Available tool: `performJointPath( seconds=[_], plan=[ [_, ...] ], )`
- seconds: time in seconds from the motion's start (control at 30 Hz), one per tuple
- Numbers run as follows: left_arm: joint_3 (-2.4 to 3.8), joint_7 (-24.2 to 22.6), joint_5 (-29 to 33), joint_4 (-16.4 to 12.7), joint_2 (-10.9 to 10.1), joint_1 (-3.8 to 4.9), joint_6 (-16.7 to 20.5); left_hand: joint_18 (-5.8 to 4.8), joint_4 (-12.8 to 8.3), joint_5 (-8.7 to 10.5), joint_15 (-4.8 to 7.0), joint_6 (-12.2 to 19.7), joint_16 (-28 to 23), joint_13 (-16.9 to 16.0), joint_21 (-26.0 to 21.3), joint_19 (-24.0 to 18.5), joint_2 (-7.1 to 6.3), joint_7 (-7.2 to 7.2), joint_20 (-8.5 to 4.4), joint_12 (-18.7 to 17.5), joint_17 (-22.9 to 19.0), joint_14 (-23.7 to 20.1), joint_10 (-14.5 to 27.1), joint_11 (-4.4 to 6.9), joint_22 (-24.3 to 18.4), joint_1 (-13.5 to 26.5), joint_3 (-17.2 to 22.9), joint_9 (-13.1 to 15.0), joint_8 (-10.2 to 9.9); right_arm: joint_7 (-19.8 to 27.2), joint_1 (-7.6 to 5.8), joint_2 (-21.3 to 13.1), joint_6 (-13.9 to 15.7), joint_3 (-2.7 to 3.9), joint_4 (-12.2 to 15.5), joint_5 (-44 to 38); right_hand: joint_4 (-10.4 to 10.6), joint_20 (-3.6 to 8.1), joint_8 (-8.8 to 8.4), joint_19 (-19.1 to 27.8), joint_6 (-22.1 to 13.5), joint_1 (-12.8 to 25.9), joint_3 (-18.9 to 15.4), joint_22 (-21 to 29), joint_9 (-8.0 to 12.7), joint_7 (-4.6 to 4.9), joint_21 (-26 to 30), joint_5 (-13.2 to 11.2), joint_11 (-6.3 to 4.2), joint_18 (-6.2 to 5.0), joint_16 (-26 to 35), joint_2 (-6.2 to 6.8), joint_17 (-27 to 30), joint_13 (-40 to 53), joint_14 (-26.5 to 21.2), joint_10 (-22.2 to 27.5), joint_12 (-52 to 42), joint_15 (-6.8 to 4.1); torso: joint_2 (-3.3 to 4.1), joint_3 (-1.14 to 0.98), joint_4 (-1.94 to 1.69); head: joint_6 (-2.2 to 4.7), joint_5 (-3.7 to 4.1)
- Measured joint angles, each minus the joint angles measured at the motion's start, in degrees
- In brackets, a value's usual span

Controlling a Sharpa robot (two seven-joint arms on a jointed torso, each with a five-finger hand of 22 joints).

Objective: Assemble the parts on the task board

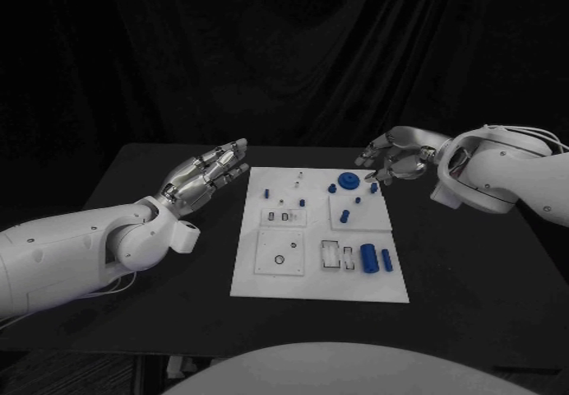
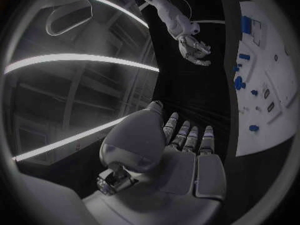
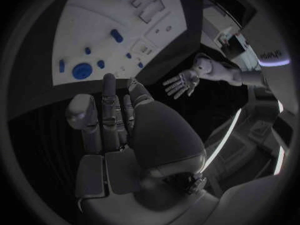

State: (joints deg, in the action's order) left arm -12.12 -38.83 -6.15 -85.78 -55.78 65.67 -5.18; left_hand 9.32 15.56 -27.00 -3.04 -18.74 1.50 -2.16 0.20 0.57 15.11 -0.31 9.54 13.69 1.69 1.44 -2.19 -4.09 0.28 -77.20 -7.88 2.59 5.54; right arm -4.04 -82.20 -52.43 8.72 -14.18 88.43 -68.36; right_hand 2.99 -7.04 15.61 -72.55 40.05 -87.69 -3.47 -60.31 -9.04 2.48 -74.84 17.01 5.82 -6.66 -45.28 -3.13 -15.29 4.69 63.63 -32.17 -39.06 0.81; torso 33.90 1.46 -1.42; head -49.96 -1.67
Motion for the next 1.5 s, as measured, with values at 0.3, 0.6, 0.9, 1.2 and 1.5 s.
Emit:
performJointPath(
  seconds=[0.3, 0.6, 0.9, 1.2, 1.5],
  plan=[
    [-0.02, -0.02, -0.78, -0.71, -0.75, 0.0, 0.34, -0.01, 0.0, -0.22, -0.01, 0.0, 0.0, 0.0, 0.0, 0.0, 0.16, 0.0, 0.0, 0.0, 0.08, 0.0, 0.06, -0.01, -0.01, -0.16, 0.0, 0.0, 0.0, -5.37, -0.2, 2.06, 1.08, 0.0, -0.64, -18.76, 1.7, 1.18, -2.49, -7.35, 0.85, 0.67, 6.63, -13.08, -0.38, -0.85, -7.32, 2.95, -0.59, 2.23, -1.14, 3.56, -1.24, -0.45, 5.57, -5.05, 3.24, -1.2, 2.16, 1.03, -0.97, -0.05, 1.79],
    [-0.02, -0.03, -1.04, -1.12, -0.96, 0.0, 0.36, -0.01, -0.16, -0.67, -0.01, 0.0, 0.0, -0.01, 0.0, 0.0, 0.53, 0.0, 0.0, 0.0, 0.08, 0.0, 0.23, -0.14, -0.01, -0.53, -0.16, 0.0, 0.0, -6.6, -0.24, 4.51, 1.97, 0.02, -2.31, -25.49, 3.67, 1.4, -3.53, -9.78, 1.38, 2.19, 9.98, -14.64, -0.77, -0.99, -9.65, 1.02, -0.58, 3.13, -1.83, 5.56, -2.72, -0.58, 7.48, -7.37, 5.87, -1.48, 4.54, 1.63, -2.1, 1.2, 4.27],
    [0.01, -0.03, -1.37, -1.21, -0.99, 0.01, 0.37, -0.02, -0.73, -1.1, -0.23, -0.22, -0.63, 0.0, 0.0, -0.23, 0.53, 0.22, -0.23, 0.0, -0.34, -0.21, 0.23, -0.14, -0.11, -0.97, -0.23, 0.01, -0.22, -6.42, -0.21, 5.39, 2.28, 0.01, -2.96, -27.26, 4.68, 1.4, -4.59, -10.19, 1.38, 3.32, 10.99, -14.63, -0.87, -0.99, -9.97, -2.24, -0.61, 3.12, -1.83, 6.69, -3.7, -0.59, 7.69, -8.06, 7.95, -1.27, 6.05, 2.2, -2.52, 1.51, 4.93],
    [0.23, -0.04, -2.33, -1.74, -1.42, 0.02, 0.77, -0.01, -1.6, -1.1, 1.43, -0.21, -1.3, 0.71, 0.0, -0.55, 0.53, 1.04, -3.22, -3.72, -1.56, -1.6, 1.13, 1.43, -0.22, -0.97, -1.1, 0.05, -0.57, -6.14, -0.12, 5.53, 1.98, 0.02, -3.02, -27.95, 4.99, 1.4, -4.98, -10.19, 1.38, 3.32, 11.31, -14.63, -0.87, -0.99, -10.08, -2.24, -0.5, 3.11, -1.83, 6.69, -3.9, -0.64, 7.69, -8.4, 8.74, -1.27, 7.21, 2.78, -2.52, 1.7, 5.13],
    [1.67, -0.04, -5.78, -2.71, -2.28, 0.38, 2.47, -0.96, -2.59, -0.1, 4.19, 2.37, -1.3, 1.17, 0.0, -0.54, 0.53, -0.52, -6.88, -8.23, -1.64, -1.32, 0.85, 4.19, -0.23, -0.97, -2.1, -0.33, -2.62, -6.07, -0.04, 4.85, 1.97, 0.0, -3.04, -28.19, 5.15, 1.4, -5.32, -10.19, 1.69, 3.63, 11.47, -14.62, -0.86, -0.68, -10.08, -2.24, -0.48, 3.11, -1.79, 6.99, -4.12, -0.63, 7.89, -9.02, 9.52, -1.47, 8.26, 3.07, -2.82, 2.49, 5.82]
  ],
)
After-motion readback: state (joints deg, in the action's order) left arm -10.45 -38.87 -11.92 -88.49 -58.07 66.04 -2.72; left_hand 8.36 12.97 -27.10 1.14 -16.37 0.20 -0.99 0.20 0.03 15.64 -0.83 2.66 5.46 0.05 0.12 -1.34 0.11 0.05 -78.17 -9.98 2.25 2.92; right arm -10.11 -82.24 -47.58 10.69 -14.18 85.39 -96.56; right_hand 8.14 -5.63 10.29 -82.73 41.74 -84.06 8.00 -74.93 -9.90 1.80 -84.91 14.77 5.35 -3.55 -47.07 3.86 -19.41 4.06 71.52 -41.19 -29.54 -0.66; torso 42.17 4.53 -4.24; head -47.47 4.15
